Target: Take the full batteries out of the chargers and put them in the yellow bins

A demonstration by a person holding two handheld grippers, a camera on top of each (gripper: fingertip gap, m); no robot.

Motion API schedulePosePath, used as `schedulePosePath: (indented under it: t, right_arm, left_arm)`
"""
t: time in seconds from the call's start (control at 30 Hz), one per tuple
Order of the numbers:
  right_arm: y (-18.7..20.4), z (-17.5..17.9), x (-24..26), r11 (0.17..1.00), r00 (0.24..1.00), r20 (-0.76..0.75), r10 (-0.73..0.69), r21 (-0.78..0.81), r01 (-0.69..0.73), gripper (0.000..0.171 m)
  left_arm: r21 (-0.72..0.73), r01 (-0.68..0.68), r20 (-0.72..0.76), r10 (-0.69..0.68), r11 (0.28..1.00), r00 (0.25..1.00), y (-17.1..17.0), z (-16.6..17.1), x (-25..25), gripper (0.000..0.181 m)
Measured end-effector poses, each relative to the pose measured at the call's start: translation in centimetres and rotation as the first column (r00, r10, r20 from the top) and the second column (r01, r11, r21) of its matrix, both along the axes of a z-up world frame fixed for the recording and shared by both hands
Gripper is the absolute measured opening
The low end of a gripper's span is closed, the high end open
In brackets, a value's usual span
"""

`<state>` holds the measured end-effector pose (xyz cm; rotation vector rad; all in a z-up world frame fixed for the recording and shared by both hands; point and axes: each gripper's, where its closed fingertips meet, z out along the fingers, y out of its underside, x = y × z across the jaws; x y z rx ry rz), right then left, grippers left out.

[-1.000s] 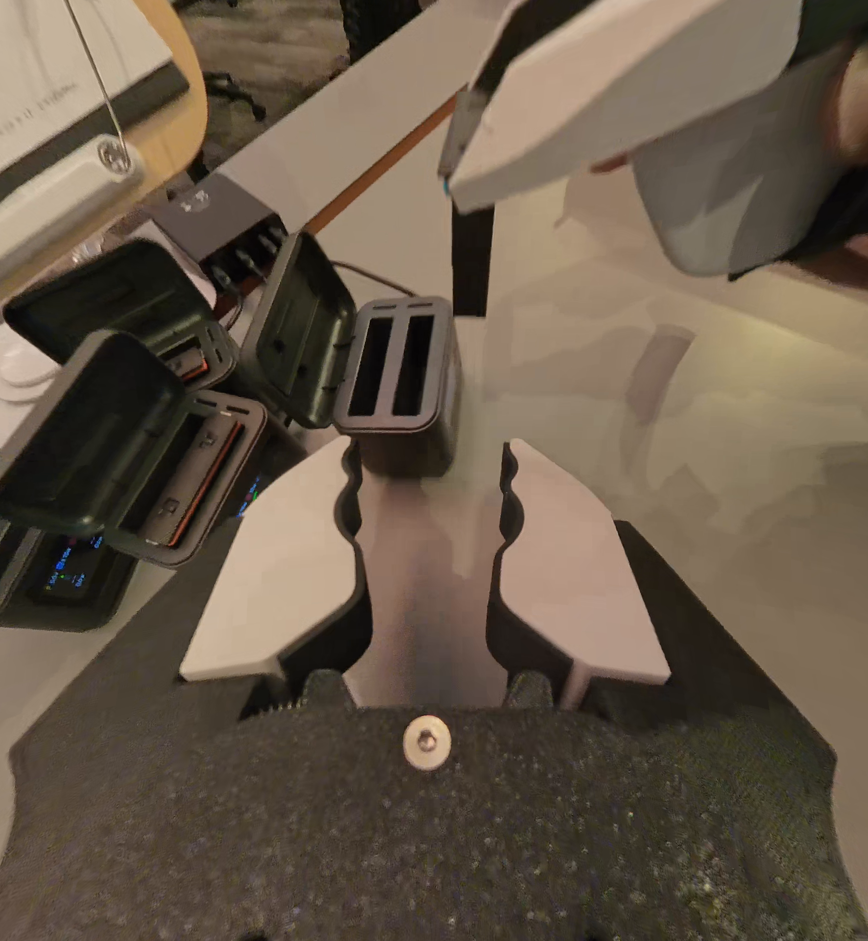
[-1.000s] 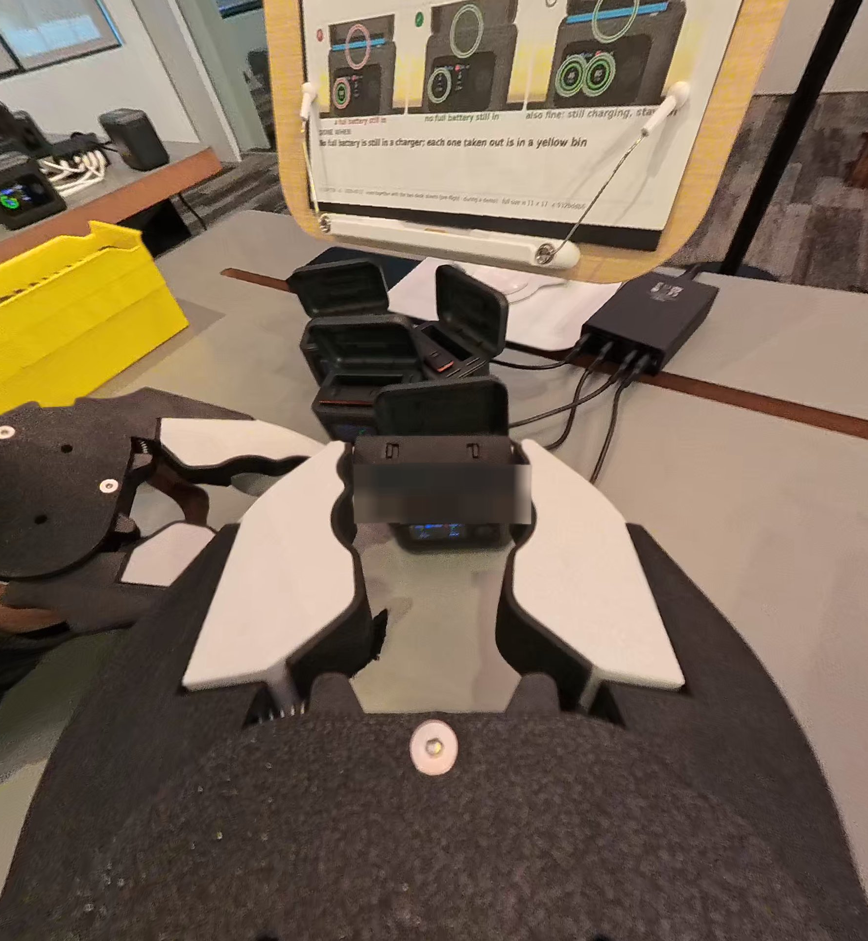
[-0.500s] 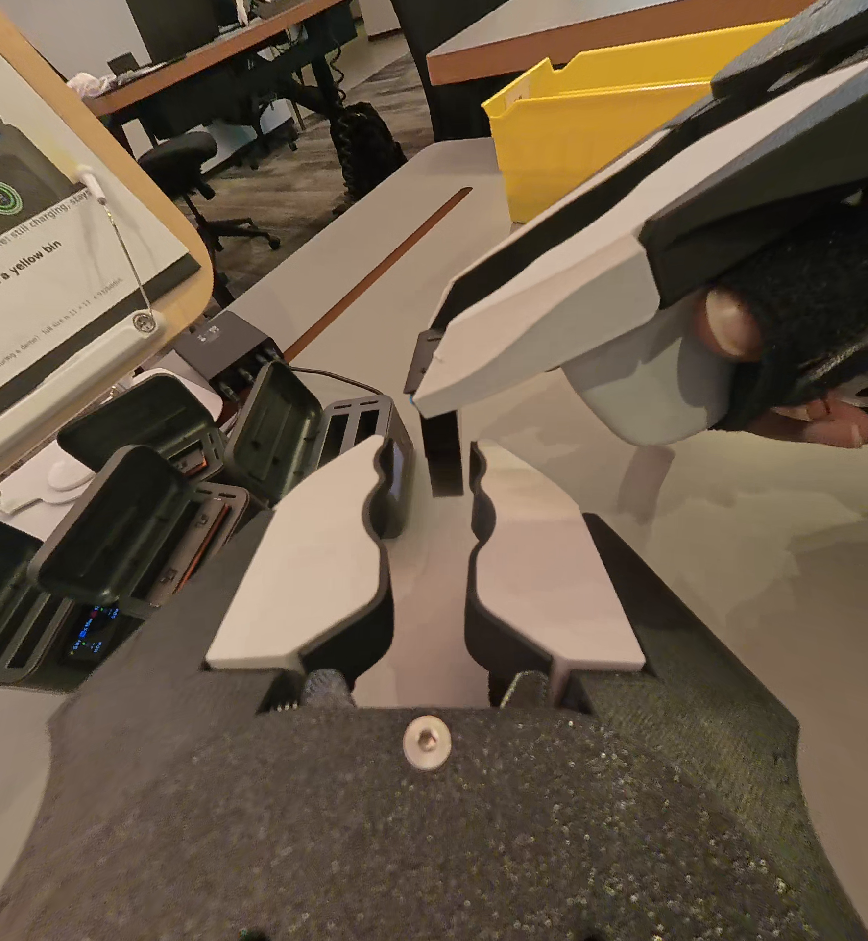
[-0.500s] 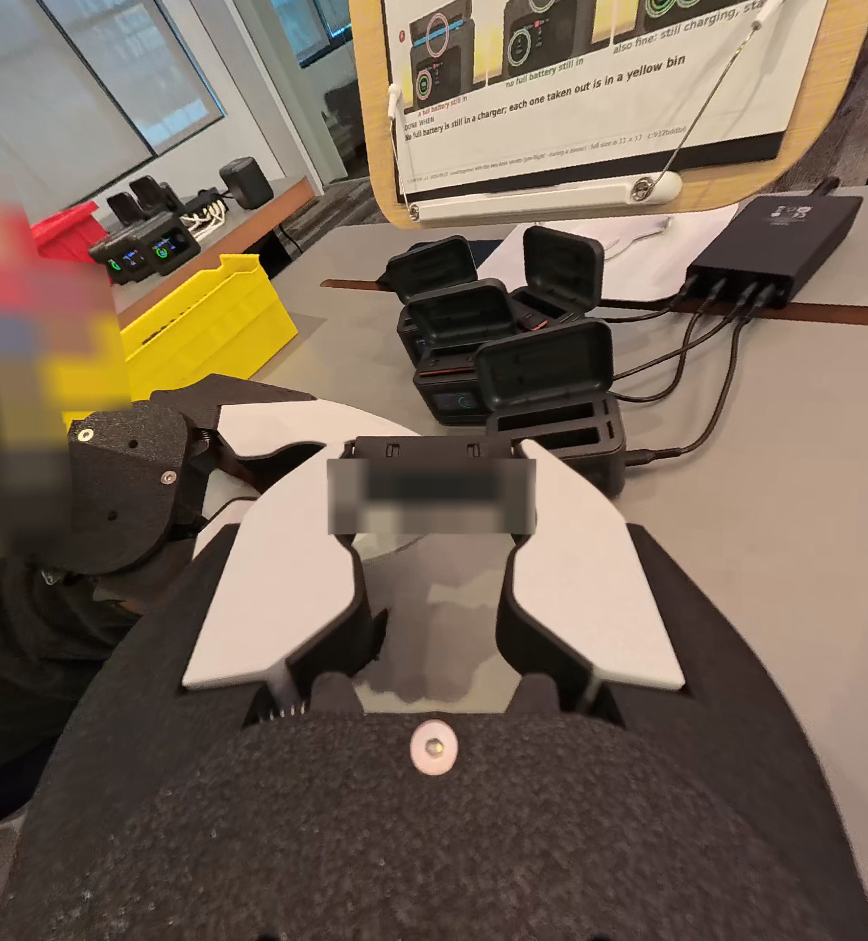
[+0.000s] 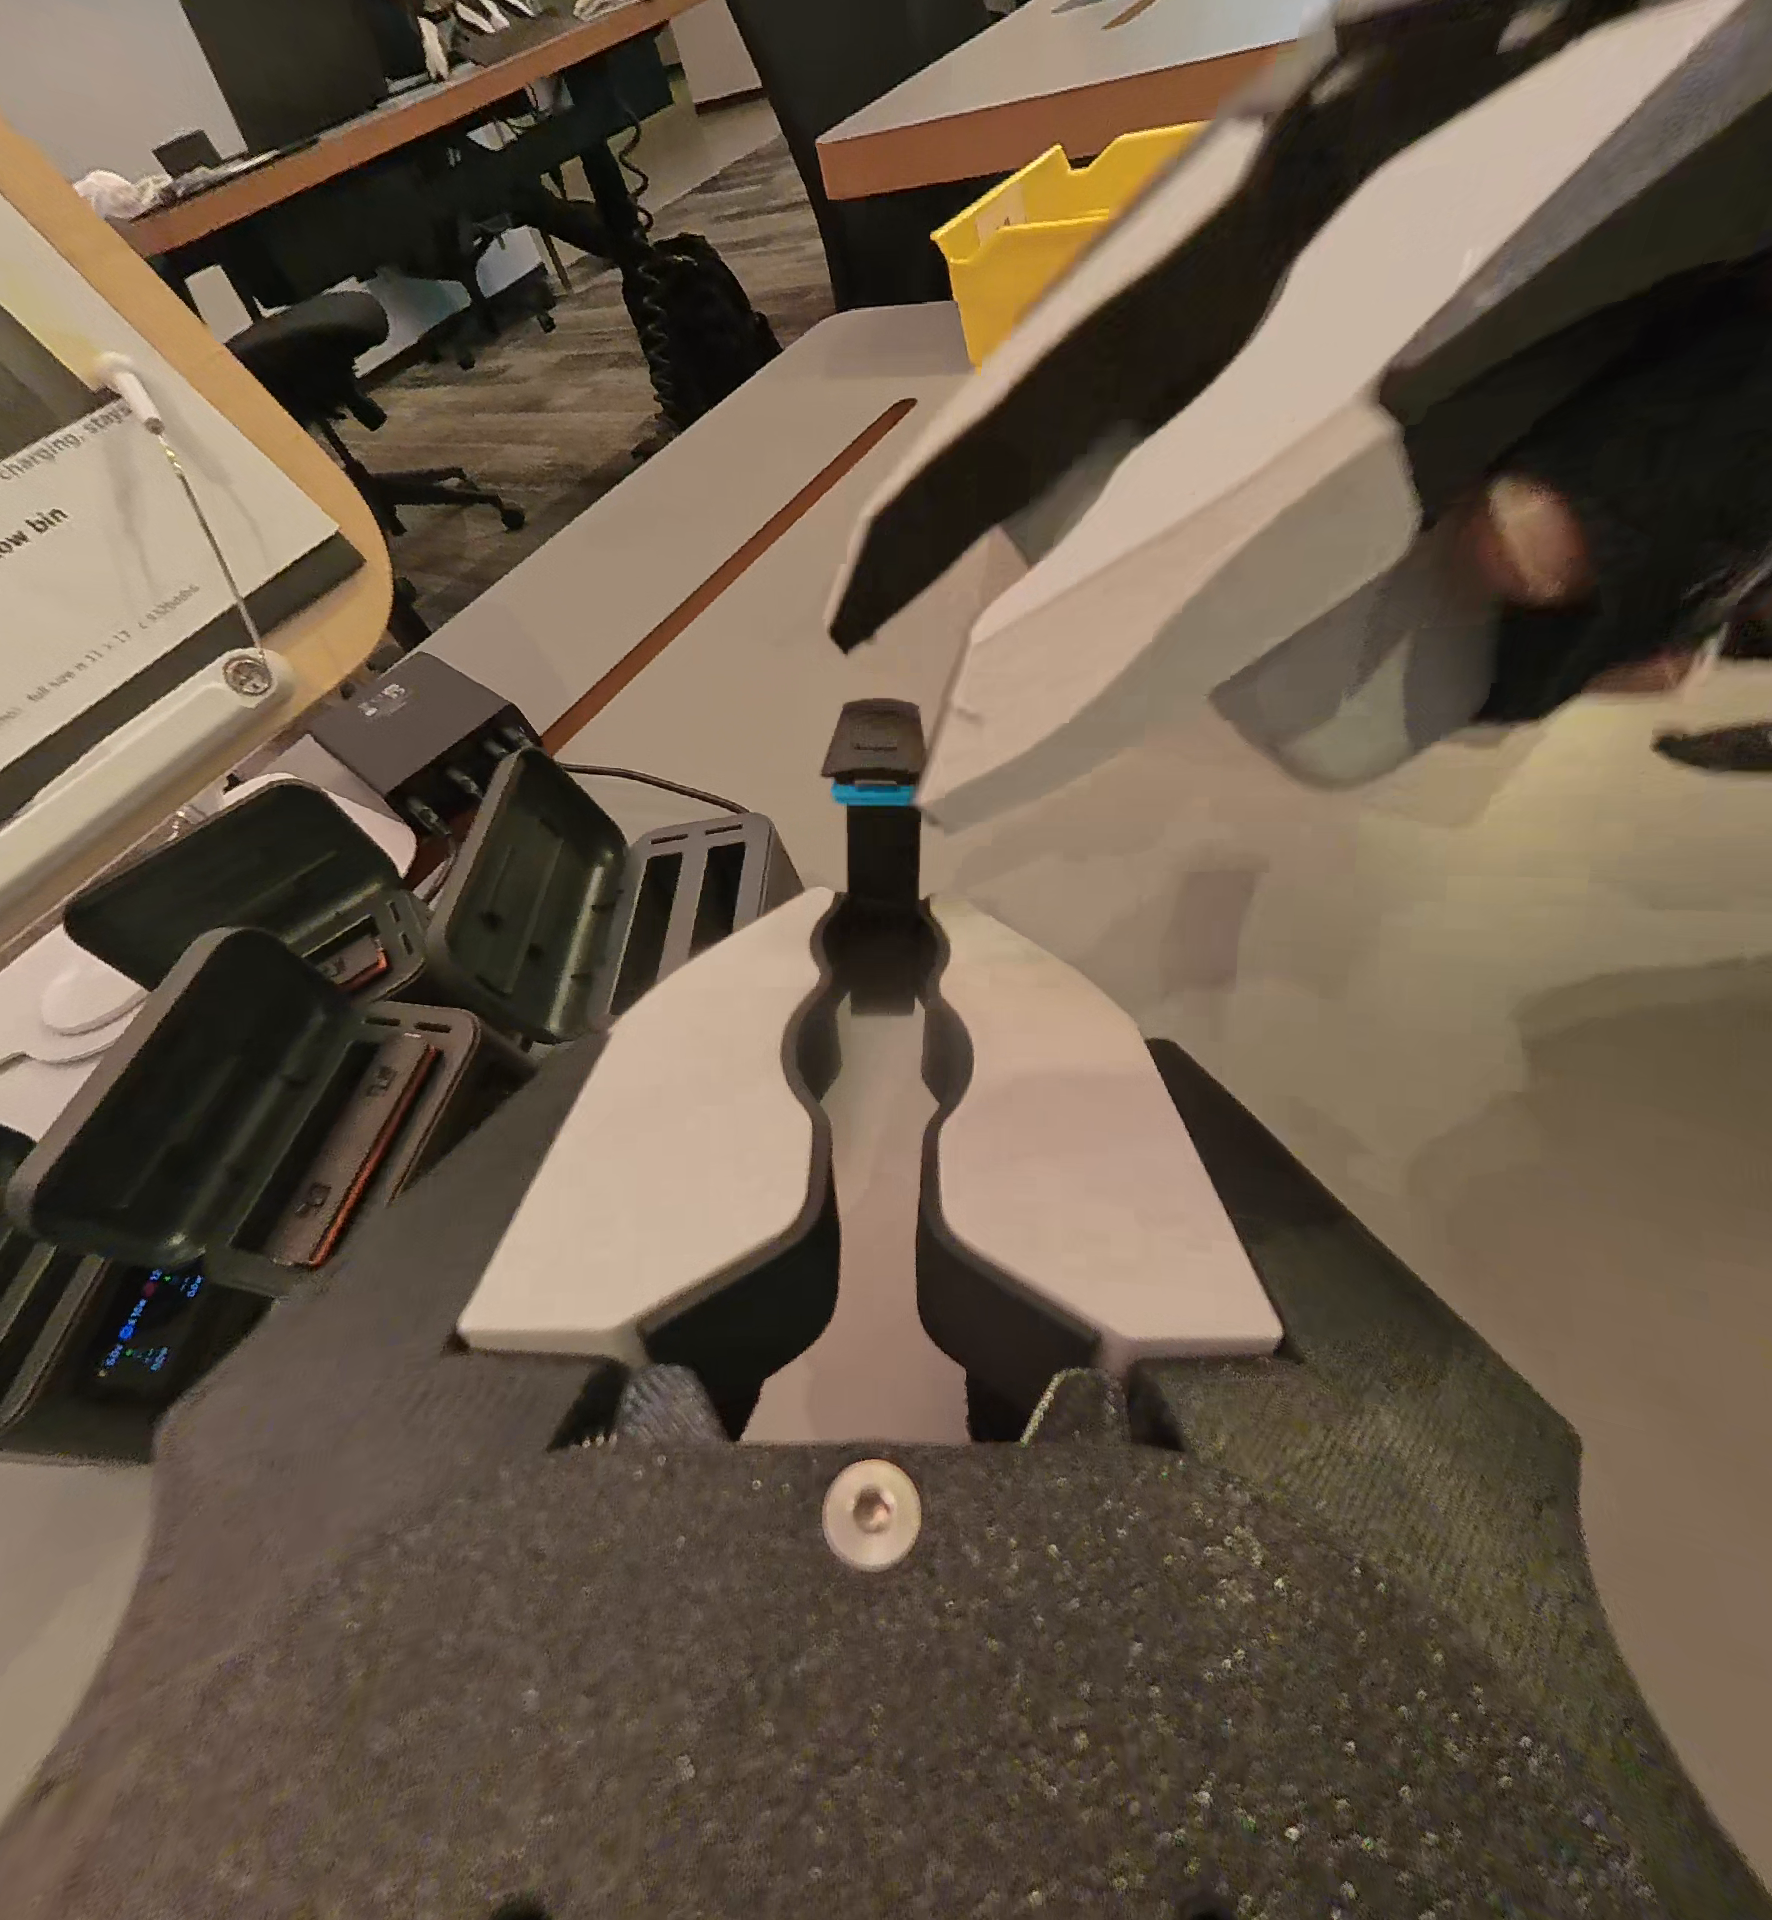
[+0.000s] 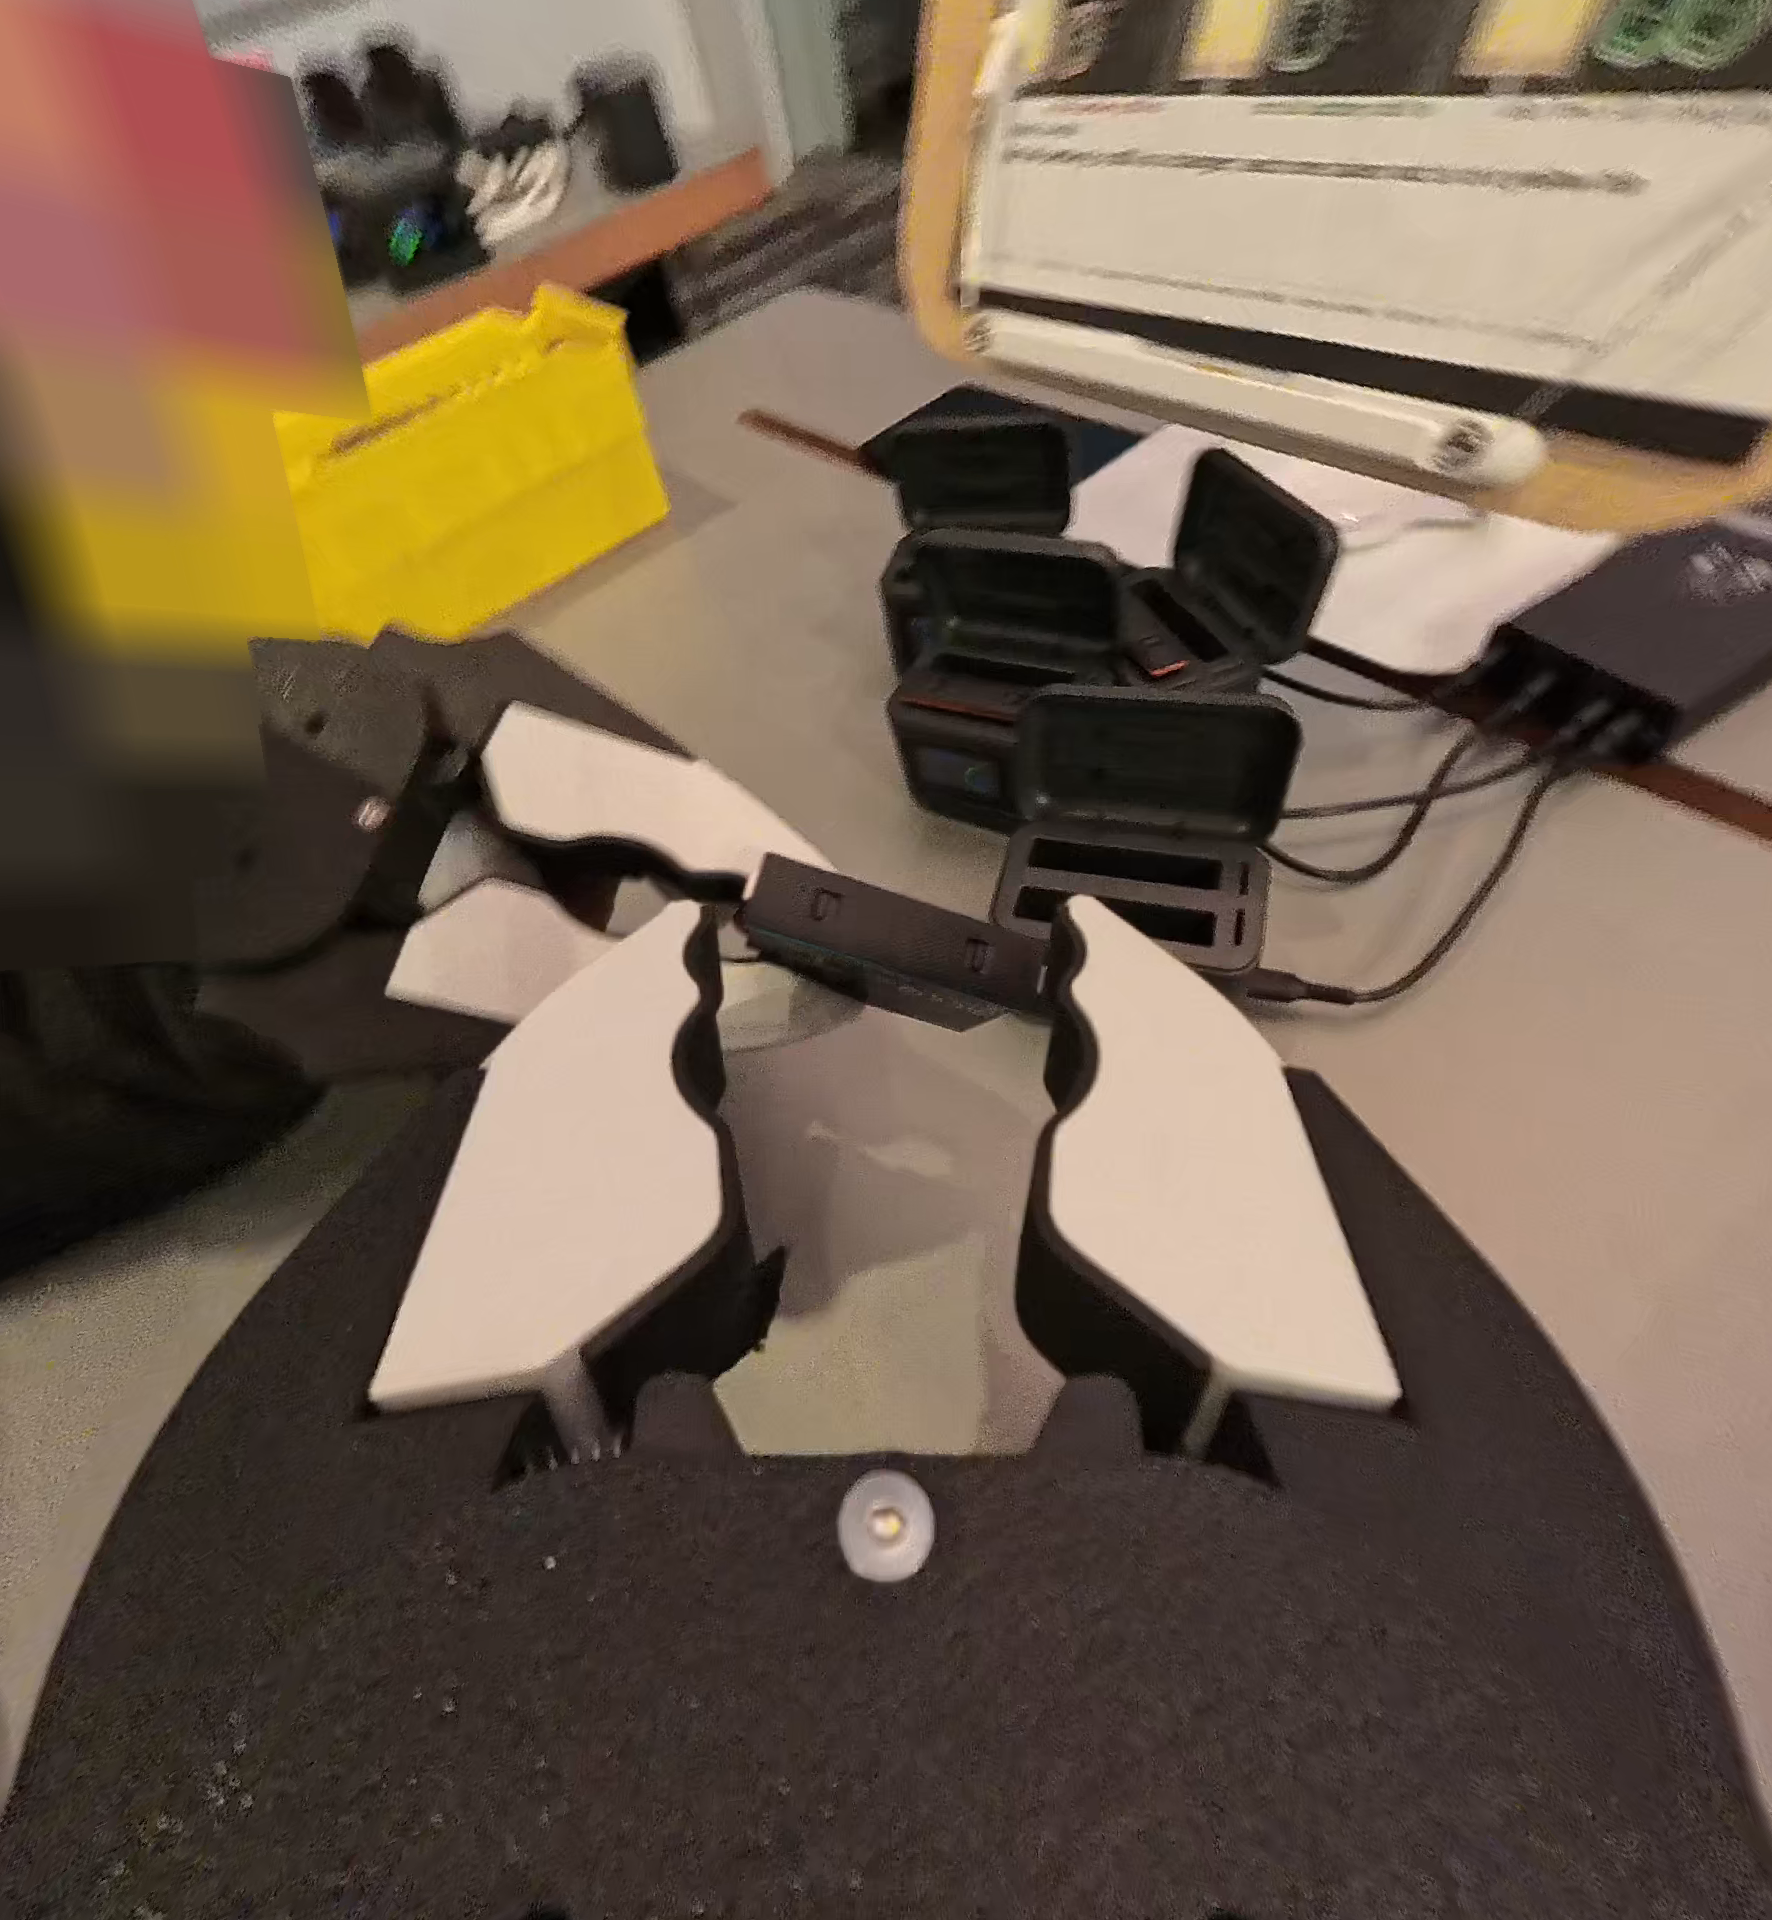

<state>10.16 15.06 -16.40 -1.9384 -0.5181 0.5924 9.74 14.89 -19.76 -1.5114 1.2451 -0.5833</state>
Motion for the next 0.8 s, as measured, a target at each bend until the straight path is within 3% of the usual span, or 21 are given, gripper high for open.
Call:
schedulePosePath:
  t: [0.07, 0.13, 0.23, 0.3, 0.4, 0.5, 0.63, 0.7, 0.8]
  right_arm:
    - [-0.9, -0.1, 0.0, 0.990, 0.981, 0.131, 0.143, -0.006, -0.144, 0.060]
    - [-1.9, -0.5, 0.2, 0.955, 0.915, 0.283, 0.288, -0.018, -0.295, 0.058]
    - [-2.5, -1.1, 1.3, 0.892, 0.745, 0.542, 0.389, -0.018, -0.452, 0.055]
    - [-2.6, -1.3, 1.7, 0.853, 0.647, 0.629, 0.430, -0.049, -0.519, 0.049]
    - [-2.7, -1.1, 1.7, 0.807, 0.571, 0.656, 0.494, -0.100, -0.583, 0.036]
    - [-2.9, -1.6, 1.9, 0.772, 0.491, 0.684, 0.539, -0.169, -0.612, 0.034]
    - [-3.2, -2.5, 1.6, 0.742, 0.447, 0.676, 0.587, -0.227, -0.631, 0.032]
    - [-3.3, -2.9, 1.5, 0.731, 0.430, 0.676, 0.599, -0.241, -0.639, 0.017]
    - [-3.3, -3.1, 1.5, 0.730, 0.426, 0.677, 0.601, -0.247, -0.637, 0.016]
  left_arm:
    - [-0.007, 0.019, -0.006, -0.019, 1.000, 1.000, -0.3, -0.3, 0.2, 0.011]
    - [-0.008, 0.039, -0.013, -0.039, 0.999, 0.999, -0.6, -0.5, 0.4, 0.011]
    - [-0.008, 0.072, -0.023, -0.072, 0.997, 0.997, -1.3, -0.6, 0.7, 0.011]
    - [-0.013, 0.098, -0.026, -0.098, 0.995, 0.995, -1.7, -0.6, 0.9, 0.011]
    - [-0.015, 0.125, -0.042, -0.125, 0.992, 0.991, -2.3, -0.9, 1.1, 0.011]
    - [-0.024, 0.153, -0.042, -0.154, 0.988, 0.987, -2.9, -0.9, 1.4, 0.011]
    - [-0.026, 0.171, -0.044, -0.172, 0.985, 0.984, -3.3, -0.9, 1.6, 0.011]
    - [-0.026, 0.171, -0.045, -0.172, 0.985, 0.984, -3.3, -0.9, 1.6, 0.011]
    - [-0.039, 0.172, -0.042, -0.173, 0.984, 0.984, -3.3, -1.0, 1.6, 0.011]
